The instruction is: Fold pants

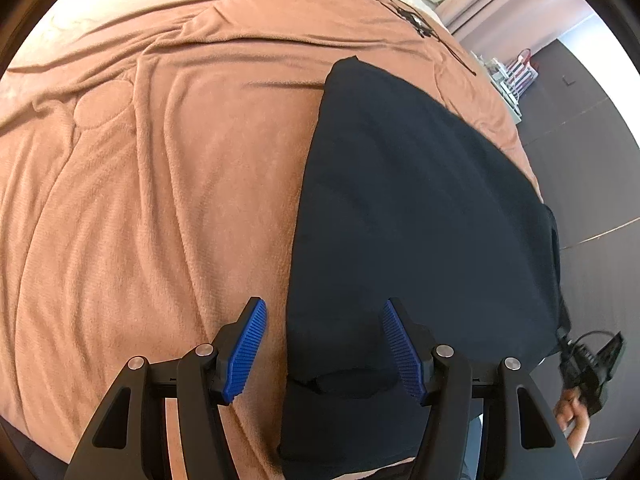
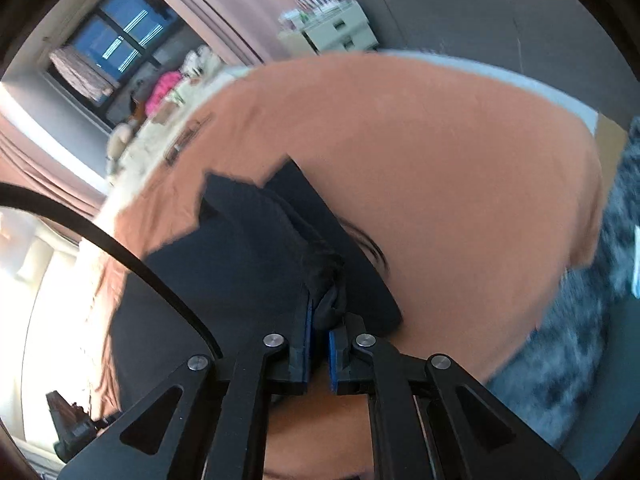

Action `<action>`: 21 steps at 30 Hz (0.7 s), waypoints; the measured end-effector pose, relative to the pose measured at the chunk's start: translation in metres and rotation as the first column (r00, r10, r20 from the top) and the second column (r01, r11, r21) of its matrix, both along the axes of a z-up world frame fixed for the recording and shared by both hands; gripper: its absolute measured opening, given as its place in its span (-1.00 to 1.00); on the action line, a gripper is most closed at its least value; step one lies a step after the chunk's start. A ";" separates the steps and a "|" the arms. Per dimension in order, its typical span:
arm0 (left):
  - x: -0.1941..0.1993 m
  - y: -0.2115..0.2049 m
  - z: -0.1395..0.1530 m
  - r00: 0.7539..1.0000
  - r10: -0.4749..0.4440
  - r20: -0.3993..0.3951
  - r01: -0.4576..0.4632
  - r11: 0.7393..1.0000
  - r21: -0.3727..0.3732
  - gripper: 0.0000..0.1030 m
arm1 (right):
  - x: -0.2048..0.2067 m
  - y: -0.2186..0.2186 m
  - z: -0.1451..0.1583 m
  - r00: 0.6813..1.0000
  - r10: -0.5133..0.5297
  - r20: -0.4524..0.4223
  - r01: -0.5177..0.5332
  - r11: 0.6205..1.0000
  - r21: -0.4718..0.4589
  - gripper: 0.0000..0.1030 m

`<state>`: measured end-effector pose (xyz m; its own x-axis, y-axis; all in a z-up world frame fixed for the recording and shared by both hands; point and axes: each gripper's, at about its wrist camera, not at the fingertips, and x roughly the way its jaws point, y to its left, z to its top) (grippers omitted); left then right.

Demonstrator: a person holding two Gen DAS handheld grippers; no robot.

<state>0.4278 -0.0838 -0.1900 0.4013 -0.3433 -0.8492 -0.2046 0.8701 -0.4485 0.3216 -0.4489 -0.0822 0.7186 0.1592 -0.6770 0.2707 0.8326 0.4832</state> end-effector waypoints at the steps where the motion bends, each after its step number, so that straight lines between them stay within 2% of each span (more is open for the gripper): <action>1: 0.001 0.001 0.001 1.000 0.001 0.003 -0.001 1.000 0.001 0.22 | -0.002 -0.001 0.001 1.000 0.005 -0.003 -0.005 1.000 0.018 -0.73; 2: 0.001 0.001 0.001 1.000 0.002 0.005 -0.002 1.000 0.000 0.22 | -0.004 -0.004 0.004 1.000 0.008 0.002 -0.008 1.000 0.020 -0.64; 4: 0.004 0.003 0.003 1.000 0.007 0.012 -0.007 1.000 -0.001 0.22 | -0.003 -0.006 0.015 1.000 0.000 0.006 0.001 1.000 -0.022 -0.23; 8: 0.010 0.005 0.007 1.000 0.015 0.027 -0.015 1.000 0.002 0.22 | -0.003 -0.005 0.044 0.997 0.022 0.069 -0.016 0.996 -0.084 0.09; 12: 0.018 0.005 0.010 0.999 0.022 0.034 -0.022 1.000 0.001 0.22 | 0.011 0.011 0.053 0.994 0.080 0.075 -0.069 0.989 -0.134 0.13; 16: 0.024 0.006 0.012 0.999 0.027 0.041 -0.027 1.000 -0.002 0.22 | 0.047 0.027 0.058 0.985 0.163 0.048 -0.151 0.970 -0.188 0.13; 21: 0.034 0.006 0.014 0.998 0.031 0.055 -0.031 0.999 -0.007 0.22 | 0.086 0.018 0.057 0.973 0.232 0.009 -0.225 0.953 -0.201 0.13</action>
